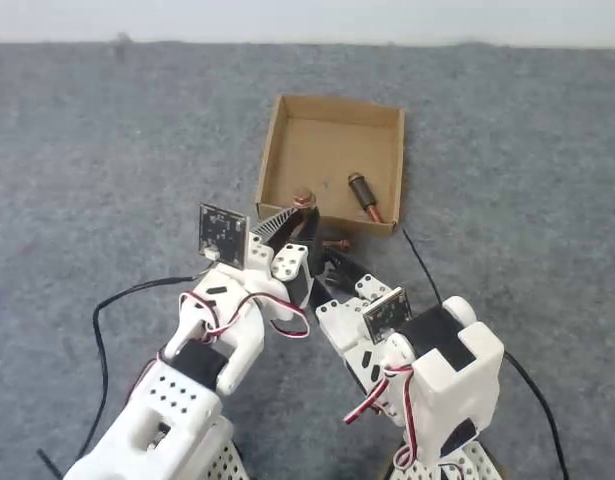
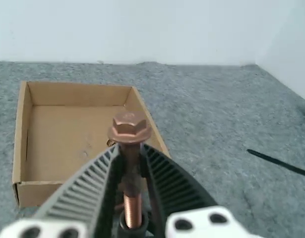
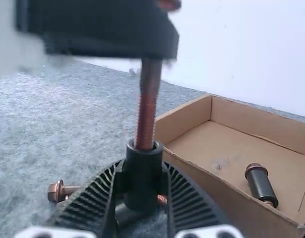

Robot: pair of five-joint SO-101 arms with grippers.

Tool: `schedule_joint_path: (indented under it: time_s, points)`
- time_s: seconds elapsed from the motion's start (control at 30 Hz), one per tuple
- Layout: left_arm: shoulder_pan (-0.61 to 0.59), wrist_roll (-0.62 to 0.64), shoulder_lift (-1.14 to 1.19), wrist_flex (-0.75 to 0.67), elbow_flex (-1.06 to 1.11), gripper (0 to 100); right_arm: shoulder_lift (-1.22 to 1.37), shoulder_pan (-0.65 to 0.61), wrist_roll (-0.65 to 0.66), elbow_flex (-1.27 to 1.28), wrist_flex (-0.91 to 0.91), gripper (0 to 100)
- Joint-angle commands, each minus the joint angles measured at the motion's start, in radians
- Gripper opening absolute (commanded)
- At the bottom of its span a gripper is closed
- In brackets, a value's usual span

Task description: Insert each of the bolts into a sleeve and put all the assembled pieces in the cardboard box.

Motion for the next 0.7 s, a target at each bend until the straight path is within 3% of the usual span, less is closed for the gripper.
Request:
schedule_joint_path:
  time_s: [0.0,0.17,0.5,0.67]
  points:
    - [-0.002,-0.006,0.124,-0.114,-0.036,1,0.001,-0.001,-0.003,0.006,-0.018,0.6]
    - [-0.002,-0.005,0.212,-0.133,-0.068,1,0.002,0.001,-0.003,0.006,-0.018,0.6]
    - [0.012,-0.008,0.048,0.092,-0.053,1,-0.004,0.042,-0.003,0.008,-0.025,0.6]
    - [0.06,-0.008,-0.009,0.094,0.019,1,-0.005,0.044,-0.005,0.006,-0.027,0.6]
